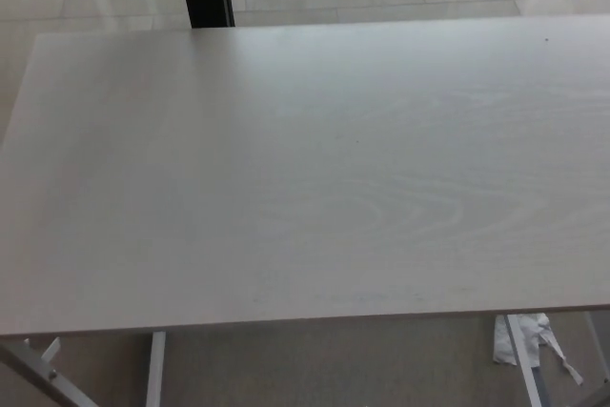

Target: Pick up a bottle and hand it

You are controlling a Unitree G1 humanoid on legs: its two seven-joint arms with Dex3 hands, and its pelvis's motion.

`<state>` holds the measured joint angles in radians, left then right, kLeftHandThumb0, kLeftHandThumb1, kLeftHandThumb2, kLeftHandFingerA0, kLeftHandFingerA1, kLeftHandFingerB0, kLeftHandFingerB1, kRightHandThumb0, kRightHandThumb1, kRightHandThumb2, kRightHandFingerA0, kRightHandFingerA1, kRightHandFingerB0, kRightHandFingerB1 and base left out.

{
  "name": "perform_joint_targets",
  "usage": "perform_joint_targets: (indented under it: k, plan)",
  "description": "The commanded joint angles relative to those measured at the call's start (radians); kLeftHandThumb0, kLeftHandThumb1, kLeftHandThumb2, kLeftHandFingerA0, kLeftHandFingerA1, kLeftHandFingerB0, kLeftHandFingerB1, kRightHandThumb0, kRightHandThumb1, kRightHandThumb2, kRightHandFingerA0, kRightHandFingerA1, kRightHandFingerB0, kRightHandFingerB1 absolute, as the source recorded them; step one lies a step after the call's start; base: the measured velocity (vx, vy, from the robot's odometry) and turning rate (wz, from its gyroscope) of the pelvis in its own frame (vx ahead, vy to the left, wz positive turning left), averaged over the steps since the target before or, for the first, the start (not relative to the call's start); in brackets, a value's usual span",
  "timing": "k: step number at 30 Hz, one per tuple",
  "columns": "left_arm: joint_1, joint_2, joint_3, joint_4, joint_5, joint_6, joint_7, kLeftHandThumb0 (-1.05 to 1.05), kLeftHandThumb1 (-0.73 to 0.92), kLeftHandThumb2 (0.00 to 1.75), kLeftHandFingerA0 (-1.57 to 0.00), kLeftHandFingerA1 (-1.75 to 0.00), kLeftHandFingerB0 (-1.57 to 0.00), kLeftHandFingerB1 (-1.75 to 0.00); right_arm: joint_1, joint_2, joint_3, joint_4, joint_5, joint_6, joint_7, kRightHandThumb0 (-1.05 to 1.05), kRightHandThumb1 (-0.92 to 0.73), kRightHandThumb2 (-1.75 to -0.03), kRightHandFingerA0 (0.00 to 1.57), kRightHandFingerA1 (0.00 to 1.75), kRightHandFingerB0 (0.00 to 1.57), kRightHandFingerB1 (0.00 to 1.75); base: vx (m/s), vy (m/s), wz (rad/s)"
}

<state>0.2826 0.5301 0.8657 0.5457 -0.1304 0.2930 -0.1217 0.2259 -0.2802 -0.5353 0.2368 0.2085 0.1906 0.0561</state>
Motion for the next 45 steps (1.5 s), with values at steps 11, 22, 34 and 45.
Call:
perform_joint_targets:
  k: [11,22,34,45]
  plan:
    - [0.056,-0.045,-0.15,0.082,-0.083,-0.254,-0.27,-0.73,0.66,0.6,-0.75,-0.57,-0.48,-0.41,0.005,-0.036,-0.074,0.031,0.044,-0.032,0.034,-0.69,-0.49,-0.83,1.35,1.46,0.26,0.6,0.0,0.0,0.0]
    - [0.045,-0.039,-0.16,0.146,-0.134,-0.27,-0.288,-0.7,0.61,0.58,-0.75,-0.54,-0.53,-0.42,0.013,-0.043,-0.073,0.068,0.034,-0.059,0.045,-0.64,-0.62,-0.62,1.29,1.58,0.26,0.54,0.0,0.0,0.0]
    - [0.045,-0.043,-0.185,0.12,-0.144,-0.268,-0.281,-0.75,0.45,0.86,-0.73,-0.61,-0.5,-0.54,0.027,-0.039,-0.074,0.055,0.04,-0.059,0.039,-0.65,-0.61,-0.62,1.17,1.6,0.27,0.56,0.0,0.0,0.0]
    - [0.078,-0.047,-0.167,0.074,-0.199,-0.258,-0.323,-0.61,0.4,0.8,-0.8,-0.61,-0.52,-0.54,0.047,-0.039,-0.078,0.016,0.063,-0.052,0.056,-0.79,-0.45,-0.84,1.28,1.45,0.21,0.58,0.0,0.0,0.0]
